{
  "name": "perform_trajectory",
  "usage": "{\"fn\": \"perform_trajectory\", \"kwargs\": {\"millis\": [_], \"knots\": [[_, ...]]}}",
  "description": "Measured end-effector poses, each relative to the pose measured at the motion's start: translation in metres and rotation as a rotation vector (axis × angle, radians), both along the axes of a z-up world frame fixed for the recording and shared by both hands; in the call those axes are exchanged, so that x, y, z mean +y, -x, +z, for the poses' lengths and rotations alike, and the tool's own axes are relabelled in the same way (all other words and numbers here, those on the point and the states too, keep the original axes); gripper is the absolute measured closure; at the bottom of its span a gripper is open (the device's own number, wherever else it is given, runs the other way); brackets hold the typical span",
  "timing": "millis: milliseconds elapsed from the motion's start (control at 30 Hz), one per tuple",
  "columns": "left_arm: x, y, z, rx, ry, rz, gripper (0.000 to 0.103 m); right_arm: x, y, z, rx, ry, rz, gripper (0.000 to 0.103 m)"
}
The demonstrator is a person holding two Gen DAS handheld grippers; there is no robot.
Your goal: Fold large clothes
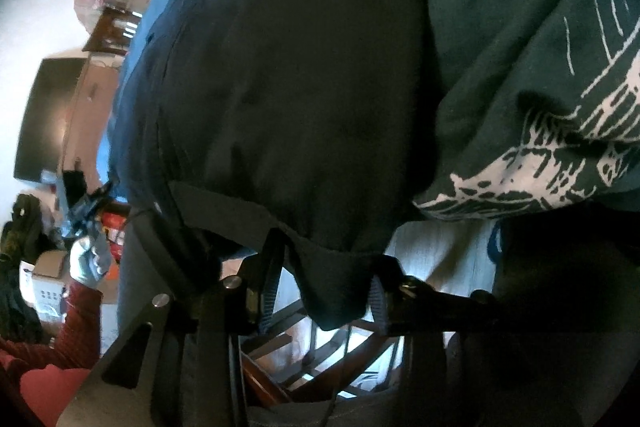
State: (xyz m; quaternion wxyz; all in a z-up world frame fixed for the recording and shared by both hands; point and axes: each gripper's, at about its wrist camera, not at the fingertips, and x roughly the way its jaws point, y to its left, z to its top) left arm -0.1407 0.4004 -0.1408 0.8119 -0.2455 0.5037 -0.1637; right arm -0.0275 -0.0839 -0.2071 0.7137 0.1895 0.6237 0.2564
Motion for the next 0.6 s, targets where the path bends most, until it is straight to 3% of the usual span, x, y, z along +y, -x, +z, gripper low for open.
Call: {"fn": "perform_trajectory", "kwargs": {"millis": [33,133,267,300,600], "knots": [[-0.003,0.000,0.002,0.002,-0.006,-0.009,0.094,0.001,0.001,0.003,-0.012,0.007,0.004,0.074],[0.000,0.007,0.020,-0.030,-0.001,0.000,0.095,0.005,0.010,0.023,-0.072,0.012,0.025,0.082],[0.011,0.015,0.060,-0.143,0.122,0.044,0.095,-0.001,0.018,0.078,-0.177,-0.046,0.022,0.084],[0.015,0.014,0.069,-0.175,0.169,0.059,0.095,-0.004,0.019,0.087,-0.192,-0.066,0.019,0.089],[0.038,-0.014,0.107,-0.343,0.383,0.168,0.095,-0.028,0.002,0.159,-0.305,-0.224,-0.065,0.090]]}}
